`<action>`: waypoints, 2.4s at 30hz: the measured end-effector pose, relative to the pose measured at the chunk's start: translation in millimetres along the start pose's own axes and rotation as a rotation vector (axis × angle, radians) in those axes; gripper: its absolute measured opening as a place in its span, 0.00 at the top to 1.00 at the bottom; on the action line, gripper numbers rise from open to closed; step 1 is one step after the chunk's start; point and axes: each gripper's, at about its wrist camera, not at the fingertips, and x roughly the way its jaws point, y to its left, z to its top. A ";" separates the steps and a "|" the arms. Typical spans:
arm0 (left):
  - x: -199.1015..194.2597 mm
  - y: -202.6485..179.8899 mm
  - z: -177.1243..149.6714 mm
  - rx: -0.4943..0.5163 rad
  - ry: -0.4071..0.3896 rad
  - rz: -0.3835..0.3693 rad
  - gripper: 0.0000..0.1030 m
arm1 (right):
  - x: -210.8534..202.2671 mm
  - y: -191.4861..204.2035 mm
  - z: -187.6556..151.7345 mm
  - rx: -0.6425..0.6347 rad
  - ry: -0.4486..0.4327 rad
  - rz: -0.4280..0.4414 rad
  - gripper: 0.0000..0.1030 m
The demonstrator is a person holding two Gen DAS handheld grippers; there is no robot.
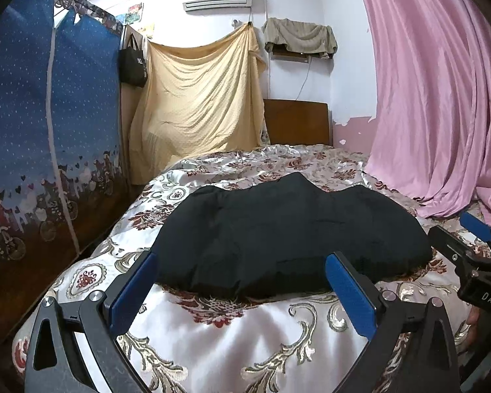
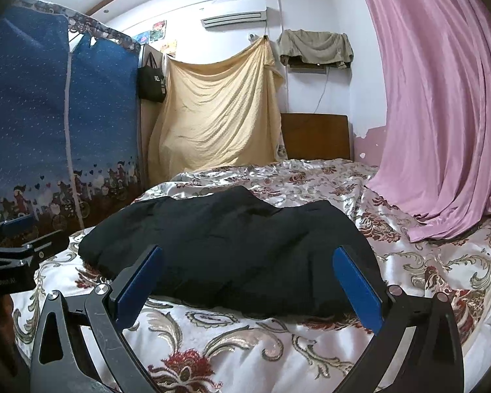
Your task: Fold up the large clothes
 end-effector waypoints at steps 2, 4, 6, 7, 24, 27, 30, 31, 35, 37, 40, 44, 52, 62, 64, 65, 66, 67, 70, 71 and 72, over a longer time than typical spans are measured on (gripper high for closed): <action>0.4 1.0 -1.9 0.001 0.008 0.000 0.00 | -1.6 1.1 -2.9 -0.001 -0.005 0.003 0.02; 0.8 1.9 -4.5 0.002 0.015 0.002 0.00 | -2.6 2.6 -5.0 0.005 -0.006 0.012 0.02; 1.1 1.4 -6.7 0.002 0.024 0.006 0.00 | -2.2 2.8 -6.2 0.010 -0.005 0.018 0.02; 1.6 1.9 -7.8 0.000 0.028 0.006 0.00 | -1.6 3.3 -6.8 0.009 -0.001 0.018 0.02; 1.6 3.8 -11.1 0.004 0.035 0.007 0.00 | -1.6 5.8 -12.7 0.018 -0.004 0.021 0.02; 1.4 3.4 -10.9 0.004 0.034 0.008 0.00 | -1.6 5.7 -12.7 0.018 -0.004 0.023 0.02; 1.2 3.3 -10.9 0.004 0.036 0.008 0.00 | -2.3 6.3 -13.2 0.018 -0.004 0.022 0.02; 1.0 3.5 -11.0 0.004 0.035 0.009 0.00 | -2.3 6.3 -13.3 0.018 -0.004 0.022 0.02; 1.2 3.9 -11.0 0.003 0.036 0.009 0.00 | -2.3 6.7 -13.3 0.018 -0.004 0.021 0.02; 1.6 4.2 -10.8 0.004 0.036 0.007 0.00 | -2.4 6.6 -13.1 0.019 -0.004 0.022 0.02; 1.3 4.4 -11.0 0.005 0.036 0.008 0.00 | -2.2 6.7 -13.3 0.018 -0.004 0.021 0.02; 1.4 4.0 -10.9 0.005 0.036 0.008 0.00 | -2.3 6.6 -13.2 0.018 -0.005 0.022 0.02; 0.8 4.5 -11.2 0.005 0.035 0.008 0.00 | -2.3 7.2 -13.5 0.019 -0.004 0.022 0.02; 0.6 3.2 -11.0 0.005 0.037 0.009 0.00 | -2.9 7.9 -13.5 0.018 -0.003 0.023 0.02; 0.2 4.1 -11.4 0.007 0.037 0.008 0.00 | -2.7 8.2 -13.6 0.019 -0.003 0.024 0.02; 0.1 4.4 -11.3 0.008 0.037 0.008 0.00 | -2.7 8.2 -13.6 0.018 -0.003 0.023 0.02; 0.1 4.8 -11.4 0.009 0.037 0.008 0.00 | -2.8 8.0 -13.4 0.018 -0.003 0.023 0.02; 0.0 5.6 -11.5 0.010 0.037 0.008 0.00 | -2.8 8.1 -13.6 0.019 -0.003 0.024 0.02; 0.1 5.0 -11.5 0.009 0.037 0.008 0.00 | -3.0 8.3 -13.5 0.018 -0.004 0.023 0.02; 0.0 4.9 -11.5 0.009 0.037 0.008 0.00 | -2.9 8.3 -13.5 0.019 -0.004 0.023 0.02; 0.0 4.5 -11.5 0.009 0.037 0.008 0.00 | -2.8 8.2 -13.5 0.019 -0.003 0.023 0.02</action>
